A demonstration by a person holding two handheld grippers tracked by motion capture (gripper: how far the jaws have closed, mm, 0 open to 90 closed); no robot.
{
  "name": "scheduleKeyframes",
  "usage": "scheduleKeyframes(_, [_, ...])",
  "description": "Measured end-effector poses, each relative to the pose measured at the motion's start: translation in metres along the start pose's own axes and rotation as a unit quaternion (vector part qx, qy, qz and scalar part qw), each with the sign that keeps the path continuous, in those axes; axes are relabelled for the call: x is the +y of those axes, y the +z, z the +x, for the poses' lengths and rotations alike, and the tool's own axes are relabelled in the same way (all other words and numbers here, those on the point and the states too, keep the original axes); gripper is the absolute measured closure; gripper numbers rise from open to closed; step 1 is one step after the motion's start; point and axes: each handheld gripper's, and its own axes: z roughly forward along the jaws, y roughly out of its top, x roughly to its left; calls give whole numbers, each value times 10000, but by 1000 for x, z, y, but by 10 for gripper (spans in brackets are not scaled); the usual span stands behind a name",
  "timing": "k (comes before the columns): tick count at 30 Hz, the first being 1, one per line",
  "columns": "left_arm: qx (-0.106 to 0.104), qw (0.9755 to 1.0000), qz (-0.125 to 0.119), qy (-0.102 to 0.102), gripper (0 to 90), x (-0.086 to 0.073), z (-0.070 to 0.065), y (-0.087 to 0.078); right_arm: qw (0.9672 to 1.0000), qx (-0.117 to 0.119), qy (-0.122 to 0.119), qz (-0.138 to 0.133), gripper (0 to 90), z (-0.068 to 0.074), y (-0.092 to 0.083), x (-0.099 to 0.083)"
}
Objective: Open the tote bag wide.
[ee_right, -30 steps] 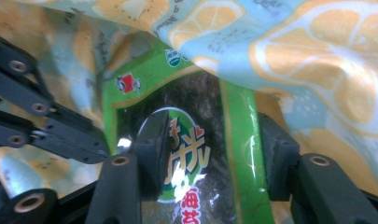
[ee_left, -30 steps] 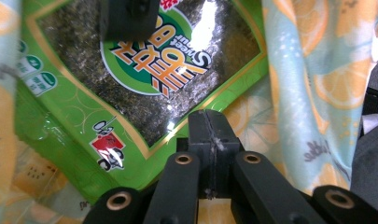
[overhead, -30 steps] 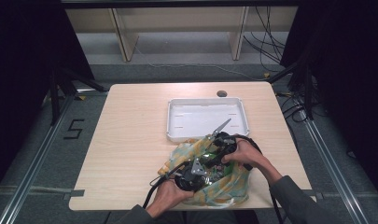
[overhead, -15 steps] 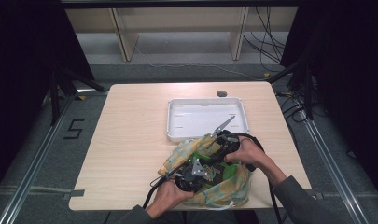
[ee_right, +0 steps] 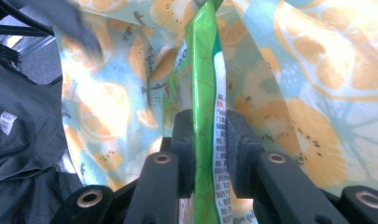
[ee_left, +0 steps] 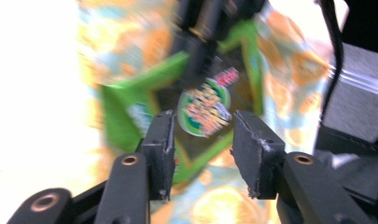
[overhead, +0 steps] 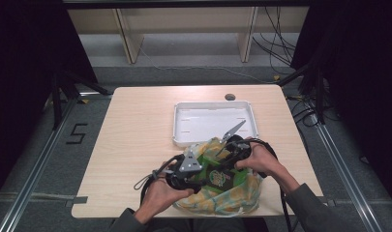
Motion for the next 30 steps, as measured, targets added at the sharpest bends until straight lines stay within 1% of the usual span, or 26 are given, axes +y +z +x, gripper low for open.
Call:
scheduleKeyframes(1, [99,9999,-42,42,579,2,3,-4,10000,0,0,0,764,0,0,0])
scheduleKeyframes(3, [222,9997,-56,46,554,5,7,-11,10000,-20,-16,-10,764,0,-1,0])
scheduleKeyframes(4, [280,9996,-92,53,544,7,8,-15,10000,-13,-32,-24,764,0,-1,-1])
scheduleKeyframes(7, [411,9991,-99,81,540,10,13,-22,10000,-29,-21,-10,764,0,-2,-2])
scheduleKeyframes(9, [601,9980,-11,196,509,12,18,-24,10000,-33,-17,-33,764,0,-2,-2])
scheduleKeyframes(10, [702,9974,-12,158,486,11,21,-24,9999,-39,-89,-53,764,-1,-3,-2])
scheduleKeyframes(11, [774,9969,50,136,473,10,25,-23,10000,-12,-13,-27,764,1,-3,-3])
scheduleKeyframes(12, [815,9964,178,170,458,9,30,-21,10000,65,-51,-30,764,0,-3,-2])
scheduleKeyframes(13, [840,9961,258,100,445,8,34,-18,9999,-39,-80,-48,764,1,-4,-3])
scheduleKeyframes(14, [856,9959,288,49,449,5,38,-14,10000,-46,-64,-43,764,2,-4,-3])
scheduleKeyframes(15, [845,9959,329,22,471,3,41,-10,10000,-65,-48,-34,764,2,-5,-3])
scheduleKeyframes(16, [829,9958,378,8,498,1,43,-7,9999,-6,-88,-51,764,2,-5,-3])
scheduleKeyframes(17, [835,9957,390,-11,548,-1,45,-3,9999,23,-117,-54,763,1,-5,-3])
scheduleKeyframes(18, [858,9954,415,12,617,-3,48,-1,9998,-74,-163,-91,764,1,-5,-3])
scheduleKeyframes(19, [871,9952,450,10,674,-4,51,1,9999,-48,-71,-66,764,3,-6,-3])
scheduleKeyframes(20, [882,9951,445,-28,758,-6,55,3,9998,-75,-164,-109,764,3,-8,-3])
scheduleKeyframes(21, [886,9952,422,-42,758,-7,60,5,9998,-75,-164,-109,764,3,-8,-3])
scheduleKeyframes(22, [893,9950,427,-91,779,-9,64,6,9998,-96,-150,-103,764,4,-8,-3])
scheduleKeyframes(23, [920,9947,437,-146,795,-11,67,8,9997,-39,-251,-66,764,3,-9,-3])
scheduleKeyframes(24, [909,9946,466,-184,805,-13,71,10,9993,-154,-319,-75,764,3,-11,-3])
scheduleKeyframes(25, [896,9946,431,-290,811,-16,73,13,9994,-155,-266,-135,764,6,-11,-3])
scheduleKeyframes(26, [872,9944,458,-390,820,-21,77,18,9997,-56,-196,-117,764,9,-14,-2])
scheduleKeyframes(27, [872,9944,458,-390,825,-21,77,18,9997,-56,-196,-117,764,9,-14,-2])
scheduleKeyframes(28, [865,9941,494,-433,825,-23,78,21,9991,34,-387,-163,764,8,-14,-2])
scheduleKeyframes(29, [833,9943,526,-402,829,-24,80,23,9994,19,-312,-179,764,9,-15,-2])
scheduleKeyframes(30, [833,9935,625,-460,835,-27,82,28,9982,39,-527,-268,764,9,-16,0])
